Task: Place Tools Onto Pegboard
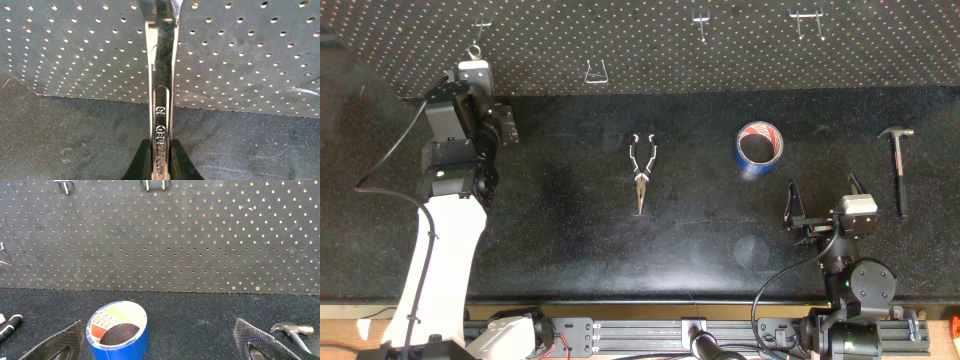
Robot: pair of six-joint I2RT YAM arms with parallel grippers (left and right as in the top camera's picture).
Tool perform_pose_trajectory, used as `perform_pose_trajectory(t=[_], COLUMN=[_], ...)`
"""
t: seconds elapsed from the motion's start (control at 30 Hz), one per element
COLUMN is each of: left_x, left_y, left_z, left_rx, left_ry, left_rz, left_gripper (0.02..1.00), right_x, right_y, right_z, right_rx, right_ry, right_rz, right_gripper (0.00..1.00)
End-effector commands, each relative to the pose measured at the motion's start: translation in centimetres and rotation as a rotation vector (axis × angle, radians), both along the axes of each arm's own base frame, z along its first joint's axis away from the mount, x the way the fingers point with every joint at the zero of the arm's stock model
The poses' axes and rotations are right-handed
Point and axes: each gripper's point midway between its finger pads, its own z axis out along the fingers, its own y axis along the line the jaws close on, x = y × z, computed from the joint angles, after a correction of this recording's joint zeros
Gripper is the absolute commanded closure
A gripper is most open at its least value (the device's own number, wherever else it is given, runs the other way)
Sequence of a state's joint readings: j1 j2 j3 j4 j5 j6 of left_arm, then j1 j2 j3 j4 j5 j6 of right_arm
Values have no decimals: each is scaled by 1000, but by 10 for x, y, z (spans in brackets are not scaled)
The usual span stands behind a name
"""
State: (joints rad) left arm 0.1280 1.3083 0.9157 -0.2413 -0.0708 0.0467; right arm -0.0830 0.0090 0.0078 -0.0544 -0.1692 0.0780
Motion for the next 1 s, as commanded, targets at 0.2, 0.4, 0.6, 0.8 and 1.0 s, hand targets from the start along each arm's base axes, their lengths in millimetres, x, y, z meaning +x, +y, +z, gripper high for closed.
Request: perform_pose_trajectory(t=[0.2, 0.4, 0.6, 0.8, 1.0], left_x=[-7, -11, -5, -1, 7], left_y=[1, 6, 10, 10, 11], left_z=[17, 26, 21, 9, 3], left_rx=[-2, 22, 33, 49, 50], left_ry=[-31, -48, -44, -10, -10], left_rz=[16, 35, 50, 32, 32], left_gripper=[991, 989, 989, 989, 991], right_x=[0, 0, 0, 0, 0], right_y=[0, 0, 0, 0, 0], right_z=[-2, -2, -2, -2, -2], right_rx=[19, 19, 19, 19, 19], right_ry=[4, 4, 4, 4, 4], right_rz=[-2, -2, -2, -2, -2], right_gripper=[25, 25, 25, 25, 27])
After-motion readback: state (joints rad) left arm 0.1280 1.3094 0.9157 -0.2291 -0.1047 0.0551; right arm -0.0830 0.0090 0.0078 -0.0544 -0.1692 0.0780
